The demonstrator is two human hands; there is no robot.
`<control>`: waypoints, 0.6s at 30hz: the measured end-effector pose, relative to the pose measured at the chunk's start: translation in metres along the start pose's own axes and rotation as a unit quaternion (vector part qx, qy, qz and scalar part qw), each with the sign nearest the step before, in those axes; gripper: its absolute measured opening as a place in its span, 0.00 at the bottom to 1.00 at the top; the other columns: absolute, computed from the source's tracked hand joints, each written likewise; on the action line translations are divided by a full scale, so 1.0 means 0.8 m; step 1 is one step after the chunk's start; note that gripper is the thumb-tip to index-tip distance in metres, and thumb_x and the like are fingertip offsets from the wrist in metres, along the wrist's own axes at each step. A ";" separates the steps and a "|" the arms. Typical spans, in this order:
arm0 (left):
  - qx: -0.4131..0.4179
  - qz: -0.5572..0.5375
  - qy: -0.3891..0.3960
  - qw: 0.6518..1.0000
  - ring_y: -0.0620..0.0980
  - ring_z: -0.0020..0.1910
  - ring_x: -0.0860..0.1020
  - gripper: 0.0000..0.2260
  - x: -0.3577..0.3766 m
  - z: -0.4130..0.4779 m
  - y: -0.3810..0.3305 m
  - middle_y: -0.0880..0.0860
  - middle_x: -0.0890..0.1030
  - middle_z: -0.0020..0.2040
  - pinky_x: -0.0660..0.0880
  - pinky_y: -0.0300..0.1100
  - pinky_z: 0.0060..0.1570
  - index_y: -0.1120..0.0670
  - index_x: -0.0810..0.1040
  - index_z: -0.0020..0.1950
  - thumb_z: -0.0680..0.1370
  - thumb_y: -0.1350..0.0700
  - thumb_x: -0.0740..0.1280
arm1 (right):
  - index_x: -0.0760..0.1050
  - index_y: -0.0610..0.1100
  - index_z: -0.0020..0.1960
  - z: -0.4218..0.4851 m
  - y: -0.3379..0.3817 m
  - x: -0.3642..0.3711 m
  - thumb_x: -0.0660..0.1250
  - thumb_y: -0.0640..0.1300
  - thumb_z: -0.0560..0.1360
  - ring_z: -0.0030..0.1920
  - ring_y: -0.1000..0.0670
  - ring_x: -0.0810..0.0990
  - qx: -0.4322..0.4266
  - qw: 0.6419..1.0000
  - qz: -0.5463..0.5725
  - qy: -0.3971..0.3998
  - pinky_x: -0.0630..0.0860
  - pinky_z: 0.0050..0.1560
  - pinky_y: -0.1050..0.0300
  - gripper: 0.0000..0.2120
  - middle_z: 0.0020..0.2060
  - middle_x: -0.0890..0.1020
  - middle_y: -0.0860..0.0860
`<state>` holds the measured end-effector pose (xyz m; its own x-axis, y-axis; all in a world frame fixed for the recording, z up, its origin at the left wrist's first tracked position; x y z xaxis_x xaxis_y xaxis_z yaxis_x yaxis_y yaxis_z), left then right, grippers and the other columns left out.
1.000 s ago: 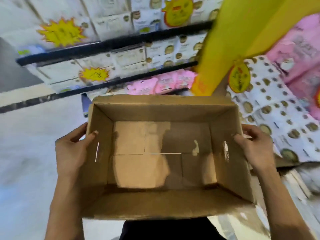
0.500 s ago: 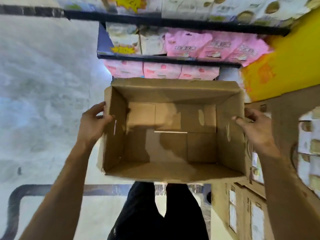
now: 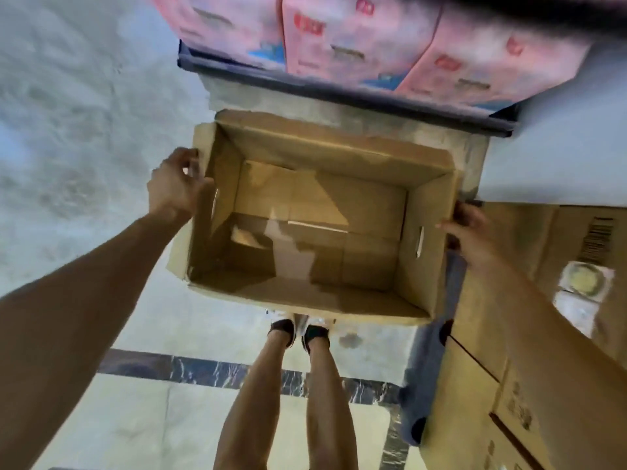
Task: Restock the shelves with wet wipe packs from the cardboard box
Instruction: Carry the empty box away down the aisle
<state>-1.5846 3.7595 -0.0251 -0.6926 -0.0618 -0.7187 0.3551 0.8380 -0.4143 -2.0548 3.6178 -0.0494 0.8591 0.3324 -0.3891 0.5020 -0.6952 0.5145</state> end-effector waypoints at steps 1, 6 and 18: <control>-0.004 0.002 -0.005 1.000 0.57 0.54 0.83 0.22 0.023 0.017 0.012 0.53 0.83 0.61 0.80 0.56 0.56 0.49 0.76 0.67 0.72 0.53 0.71 | 0.80 0.54 0.53 0.028 -0.012 0.012 0.74 0.36 0.74 0.58 0.44 0.84 0.002 1.000 0.004 0.003 0.82 0.55 0.46 0.15 0.54 0.85 0.51; 0.005 -0.022 -0.003 1.000 0.55 0.57 0.83 0.25 0.107 0.099 0.058 0.53 0.80 0.66 0.81 0.56 0.55 0.50 0.74 0.69 0.74 0.55 0.74 | 0.80 0.50 0.66 0.140 -0.057 0.052 0.74 0.37 0.73 0.60 0.48 0.84 -0.008 0.999 0.025 0.024 0.80 0.56 0.51 0.23 0.60 0.85 0.53; 0.017 -0.093 0.046 0.994 0.51 0.55 0.83 0.32 0.158 0.184 0.110 0.52 0.80 0.64 0.82 0.51 0.54 0.52 0.74 0.69 0.67 0.50 0.81 | 0.80 0.55 0.65 0.207 -0.081 0.099 0.74 0.40 0.75 0.61 0.53 0.83 -0.032 0.999 0.026 0.031 0.81 0.57 0.50 0.20 0.60 0.85 0.57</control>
<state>-1.5487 3.7454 -0.2341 -0.8027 -0.1633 -0.5736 0.2348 0.7976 -0.5556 -2.0358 3.5833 -0.2399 0.8874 0.3379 -0.3137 0.4609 -0.6715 0.5803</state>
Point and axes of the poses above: each hand's wrist, its own z-axis towards the middle knuckle, its own x-axis out of the palm, y = z × x, the point moved 3 cm from there along z, towards the middle knuckle
